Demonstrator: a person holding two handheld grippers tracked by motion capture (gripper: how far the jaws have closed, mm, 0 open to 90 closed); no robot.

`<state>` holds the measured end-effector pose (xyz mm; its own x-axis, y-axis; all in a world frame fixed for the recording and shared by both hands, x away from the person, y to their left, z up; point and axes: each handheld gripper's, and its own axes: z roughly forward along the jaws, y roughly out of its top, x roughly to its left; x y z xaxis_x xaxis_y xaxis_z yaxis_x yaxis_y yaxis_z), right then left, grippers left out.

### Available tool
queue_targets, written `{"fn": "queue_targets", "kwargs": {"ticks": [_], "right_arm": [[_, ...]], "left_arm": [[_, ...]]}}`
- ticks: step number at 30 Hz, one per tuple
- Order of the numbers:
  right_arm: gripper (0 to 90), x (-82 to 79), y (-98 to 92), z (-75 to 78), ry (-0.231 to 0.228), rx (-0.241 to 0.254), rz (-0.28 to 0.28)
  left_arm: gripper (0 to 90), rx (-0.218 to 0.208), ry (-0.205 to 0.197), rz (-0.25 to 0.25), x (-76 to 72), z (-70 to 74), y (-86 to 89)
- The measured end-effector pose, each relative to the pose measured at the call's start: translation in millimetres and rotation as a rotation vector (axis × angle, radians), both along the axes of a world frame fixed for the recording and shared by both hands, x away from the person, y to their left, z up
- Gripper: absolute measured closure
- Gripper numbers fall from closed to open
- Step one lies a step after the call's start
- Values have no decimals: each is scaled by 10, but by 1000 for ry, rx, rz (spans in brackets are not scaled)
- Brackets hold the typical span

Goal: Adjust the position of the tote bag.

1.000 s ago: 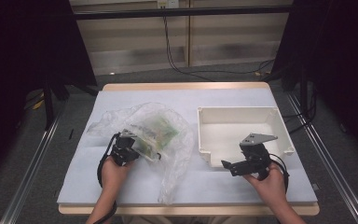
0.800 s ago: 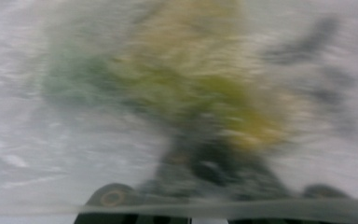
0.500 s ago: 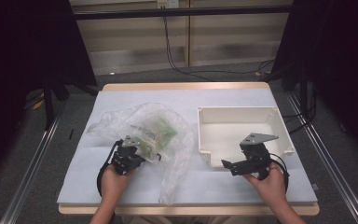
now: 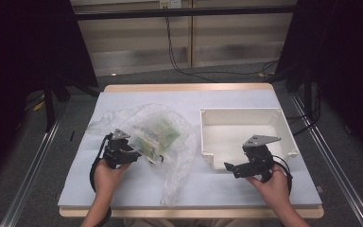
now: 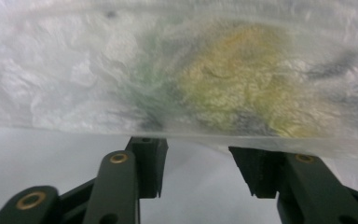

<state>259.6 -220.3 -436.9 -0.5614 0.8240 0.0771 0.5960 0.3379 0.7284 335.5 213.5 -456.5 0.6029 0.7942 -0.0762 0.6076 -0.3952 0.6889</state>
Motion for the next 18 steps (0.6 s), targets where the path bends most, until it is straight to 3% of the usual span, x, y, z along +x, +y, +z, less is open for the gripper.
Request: {"fn": "queue_targets", "kwargs": {"ticks": [4, 8, 11, 13, 15, 18], "right_arm": [[67, 2, -21, -9, 3, 3, 2], [67, 6, -13, -3, 6, 9, -6], [67, 3, 12, 4, 8, 5, 1], [67, 1, 33, 5, 4, 1, 12], [67, -9, 51, 3, 18, -2, 11], [67, 1, 58, -15, 26, -9, 14]], "left_arm": [[465, 32, -22, 37, -116, 6, 204], [419, 67, -99, 26, -196, 72, 338], [429, 14, -98, 51, -182, 148, 426], [424, 22, -126, 57, -168, 209, 466], [410, 1, -141, 66, -142, 265, 493], [393, 5, -133, 57, -77, 265, 452]]}}
